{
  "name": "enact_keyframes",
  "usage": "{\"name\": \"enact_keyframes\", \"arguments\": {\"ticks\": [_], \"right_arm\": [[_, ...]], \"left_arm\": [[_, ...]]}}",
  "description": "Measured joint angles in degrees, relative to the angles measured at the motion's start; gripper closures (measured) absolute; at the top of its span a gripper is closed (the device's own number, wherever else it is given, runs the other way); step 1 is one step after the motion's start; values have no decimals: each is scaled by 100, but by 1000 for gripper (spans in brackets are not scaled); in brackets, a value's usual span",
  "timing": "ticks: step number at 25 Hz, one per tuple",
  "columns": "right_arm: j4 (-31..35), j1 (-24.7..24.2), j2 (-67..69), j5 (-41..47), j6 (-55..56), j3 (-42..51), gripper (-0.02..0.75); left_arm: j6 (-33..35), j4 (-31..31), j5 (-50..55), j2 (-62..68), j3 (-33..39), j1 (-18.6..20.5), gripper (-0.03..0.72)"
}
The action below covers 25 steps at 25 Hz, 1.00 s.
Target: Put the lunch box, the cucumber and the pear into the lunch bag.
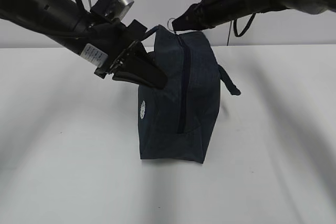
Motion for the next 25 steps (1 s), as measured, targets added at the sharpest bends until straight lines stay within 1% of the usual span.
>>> {"name": "enact_keyframes", "arguments": {"ticks": [4,8,9,10,11,13,14,15,16,17,18,21,23,25], "right_arm": [[-52,-103,590,366,406,-695,754],[-113,-149,635,534,489,-819,754],[-113,-160,635,573,499,-844,754],[-113,-160,635,601,499,-845,754],[-125,-160,635,624,499,-845,754],[-144,-160,635,646,510,-845,754],[-149,-160,635,672,510,-845,754],[-158,-160,635,696,510,-845,754],[-187,-160,635,711,510,-845,754],[-199,-160,635,737,510,-845,754],[-224,-160,635,748,510,-845,754],[-233,-160,635,757,510,-845,754],[-233,-160,635,770,510,-845,754],[-233,-160,635,792,510,-845,754]], "left_arm": [[0,11,22,0,0,0,680],[-12,16,29,0,0,0,676],[-19,16,41,0,0,5,654],[-17,16,70,0,0,5,615],[-17,16,132,0,0,17,537],[-110,16,216,0,0,66,317],[-206,31,242,-18,0,111,224],[-335,104,242,-78,0,155,134],[-438,167,242,-179,5,221,84],[-502,200,242,-315,5,299,68],[-548,205,249,-444,5,384,67],[-1014,141,147,-876,0,605,112],[-1312,97,-233,-1051,0,695,149],[-1419,52,-540,-1079,-12,730,174]]}}
